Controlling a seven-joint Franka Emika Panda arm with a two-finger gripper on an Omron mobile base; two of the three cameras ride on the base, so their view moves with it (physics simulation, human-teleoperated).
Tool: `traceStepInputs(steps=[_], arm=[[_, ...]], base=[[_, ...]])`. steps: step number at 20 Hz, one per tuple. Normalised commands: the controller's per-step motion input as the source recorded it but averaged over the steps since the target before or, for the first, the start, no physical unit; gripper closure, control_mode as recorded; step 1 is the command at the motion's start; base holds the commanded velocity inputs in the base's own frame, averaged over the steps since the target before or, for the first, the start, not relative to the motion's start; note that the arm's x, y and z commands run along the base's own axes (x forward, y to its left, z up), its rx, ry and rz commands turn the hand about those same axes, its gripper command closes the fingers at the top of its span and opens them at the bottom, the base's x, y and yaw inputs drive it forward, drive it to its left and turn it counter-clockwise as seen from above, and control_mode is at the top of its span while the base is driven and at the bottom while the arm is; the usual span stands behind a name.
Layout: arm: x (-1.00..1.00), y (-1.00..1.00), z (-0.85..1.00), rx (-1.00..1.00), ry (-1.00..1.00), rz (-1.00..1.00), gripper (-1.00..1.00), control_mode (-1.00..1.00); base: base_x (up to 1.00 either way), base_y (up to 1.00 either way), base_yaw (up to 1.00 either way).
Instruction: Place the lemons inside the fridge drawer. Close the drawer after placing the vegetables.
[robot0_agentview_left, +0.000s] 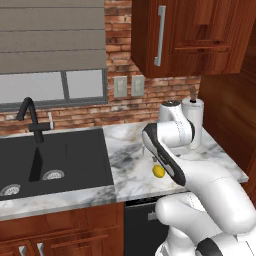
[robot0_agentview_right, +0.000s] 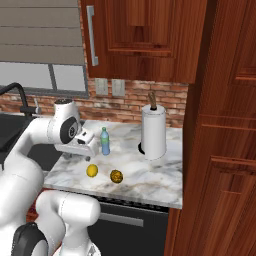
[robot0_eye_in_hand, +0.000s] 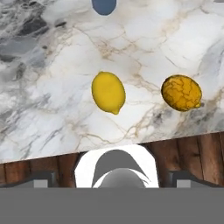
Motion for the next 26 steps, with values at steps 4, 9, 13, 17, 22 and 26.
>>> traceStepInputs(steps=[4,9,13,17,22,26], arm=[[0.00,0.01,-0.46,-0.03,0.16,0.00,-1.00,-1.00],[0.12,-0.03,-0.29,0.00,0.01,0.00,-1.00,-1.00],[0.23,-0.01,-0.17,0.00,0.00,0.02,-1.00,-1.00],[0.18,0.00,-0.16,0.00,0.00,0.04,-1.00,-1.00],[0.08,0.00,-0.20,0.00,0.00,0.03,-1.00,-1.00],[0.11,0.00,-0.26,0.00,0.00,0.04,-1.00,-1.00]], base=[[0.00,0.00,0.00],[0.00,0.00,0.00],[0.00,0.00,0.00],[0.00,0.00,0.00],[0.00,0.00,0.00],[0.00,0.00,0.00]])
